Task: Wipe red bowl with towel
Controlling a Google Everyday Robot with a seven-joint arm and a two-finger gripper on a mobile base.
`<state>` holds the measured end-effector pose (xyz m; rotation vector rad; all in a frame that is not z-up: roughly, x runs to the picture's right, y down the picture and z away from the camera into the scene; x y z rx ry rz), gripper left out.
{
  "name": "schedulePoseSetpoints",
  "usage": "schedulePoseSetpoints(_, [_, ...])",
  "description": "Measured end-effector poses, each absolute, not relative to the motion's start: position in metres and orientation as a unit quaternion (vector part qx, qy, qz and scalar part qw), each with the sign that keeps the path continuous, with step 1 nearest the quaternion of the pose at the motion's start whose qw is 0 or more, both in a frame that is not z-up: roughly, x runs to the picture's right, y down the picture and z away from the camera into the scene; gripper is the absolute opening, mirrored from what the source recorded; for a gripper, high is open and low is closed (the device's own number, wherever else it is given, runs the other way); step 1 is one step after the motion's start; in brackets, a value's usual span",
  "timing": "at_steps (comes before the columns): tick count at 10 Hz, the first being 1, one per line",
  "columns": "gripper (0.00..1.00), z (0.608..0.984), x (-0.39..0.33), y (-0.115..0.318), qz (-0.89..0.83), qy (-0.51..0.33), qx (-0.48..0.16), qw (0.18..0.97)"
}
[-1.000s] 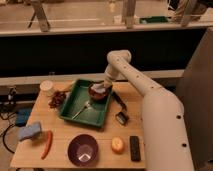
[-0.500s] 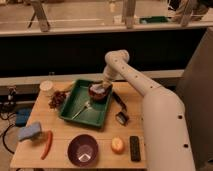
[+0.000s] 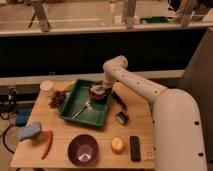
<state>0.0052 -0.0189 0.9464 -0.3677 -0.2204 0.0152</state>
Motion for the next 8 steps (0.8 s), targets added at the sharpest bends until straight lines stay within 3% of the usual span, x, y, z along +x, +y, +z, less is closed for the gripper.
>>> schedulePoseSetpoints(8, [0.0, 0.977, -0.013, -0.022, -0.017, -0.086, -0.191, 0.978])
